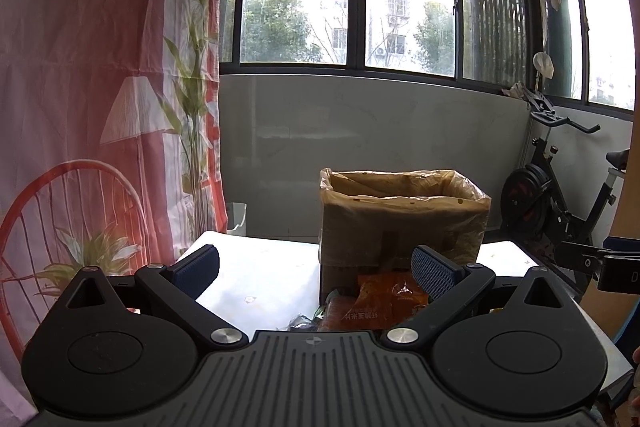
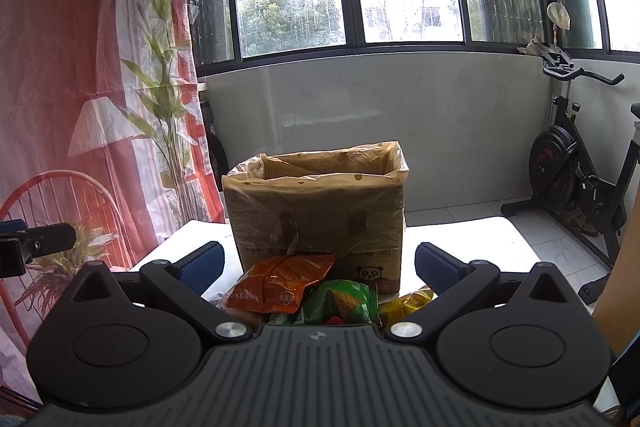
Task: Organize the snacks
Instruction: 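Move both grippers toward the snack pile in front of the box, then grasp the pale green snack bag with left gripper while right grasps the yellow bag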
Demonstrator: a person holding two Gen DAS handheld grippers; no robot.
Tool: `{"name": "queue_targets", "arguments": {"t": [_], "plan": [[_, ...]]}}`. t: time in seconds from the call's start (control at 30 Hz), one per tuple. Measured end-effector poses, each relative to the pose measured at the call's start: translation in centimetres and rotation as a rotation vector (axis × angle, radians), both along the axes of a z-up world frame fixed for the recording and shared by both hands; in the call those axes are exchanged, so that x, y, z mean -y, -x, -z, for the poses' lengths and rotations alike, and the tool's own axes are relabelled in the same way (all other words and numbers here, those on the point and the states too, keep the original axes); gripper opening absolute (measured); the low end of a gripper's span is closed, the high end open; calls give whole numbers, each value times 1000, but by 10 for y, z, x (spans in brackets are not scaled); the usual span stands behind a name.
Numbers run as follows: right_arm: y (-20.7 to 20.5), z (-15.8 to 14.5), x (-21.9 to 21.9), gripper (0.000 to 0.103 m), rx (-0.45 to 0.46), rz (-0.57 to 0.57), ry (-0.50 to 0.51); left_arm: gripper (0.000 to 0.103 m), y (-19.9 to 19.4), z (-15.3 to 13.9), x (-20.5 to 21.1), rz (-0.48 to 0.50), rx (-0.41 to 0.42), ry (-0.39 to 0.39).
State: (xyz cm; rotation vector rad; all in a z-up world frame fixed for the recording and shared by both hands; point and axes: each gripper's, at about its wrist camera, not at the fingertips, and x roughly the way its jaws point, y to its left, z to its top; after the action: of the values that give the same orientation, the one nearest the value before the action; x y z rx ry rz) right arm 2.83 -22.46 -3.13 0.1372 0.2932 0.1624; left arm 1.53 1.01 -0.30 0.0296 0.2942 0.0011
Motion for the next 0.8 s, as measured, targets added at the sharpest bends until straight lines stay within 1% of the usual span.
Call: {"name": "queue_targets", "arguments": {"t": [0.13, 0.23, 0.27, 0.37, 0.4, 0.47, 0.57, 0.6, 0.63, 0.73, 0.8], "plan": [[-24, 13, 3, 103, 36, -39, 1, 103, -26, 7, -7, -20, -6, -30], [-43, 32, -3, 103, 42, -53, 35, 103, -46, 20, -12, -17, -45, -27], [-51, 40, -6, 103, 33, -66, 49, 103, -51, 24, -14, -16, -55, -24], [-77, 71, -15, 103, -66, -154, 72, 102, -68, 40, -18, -25, -91, -26], [-83, 80, -17, 103, -91, -167, 84, 102, -72, 47, -19, -28, -101, -25], [-90, 95, -18, 103, -113, -143, 104, 102, -83, 59, -21, -19, -126, -7], [-96, 111, -5, 103, -152, -70, 94, 102, -94, 74, -16, 23, -168, 32], [-97, 115, 2, 103, -170, -41, 93, 100, -98, 82, -10, 52, -185, 41], [-99, 119, 7, 103, -184, -24, 92, 96, -100, 86, -5, 75, -195, 43], [-98, 129, 18, 103, -217, 3, 74, 95, -110, 102, 14, 169, -226, 35], [-95, 137, 20, 102, -241, 16, 72, 95, -114, 113, 25, 215, -252, 33]]}}
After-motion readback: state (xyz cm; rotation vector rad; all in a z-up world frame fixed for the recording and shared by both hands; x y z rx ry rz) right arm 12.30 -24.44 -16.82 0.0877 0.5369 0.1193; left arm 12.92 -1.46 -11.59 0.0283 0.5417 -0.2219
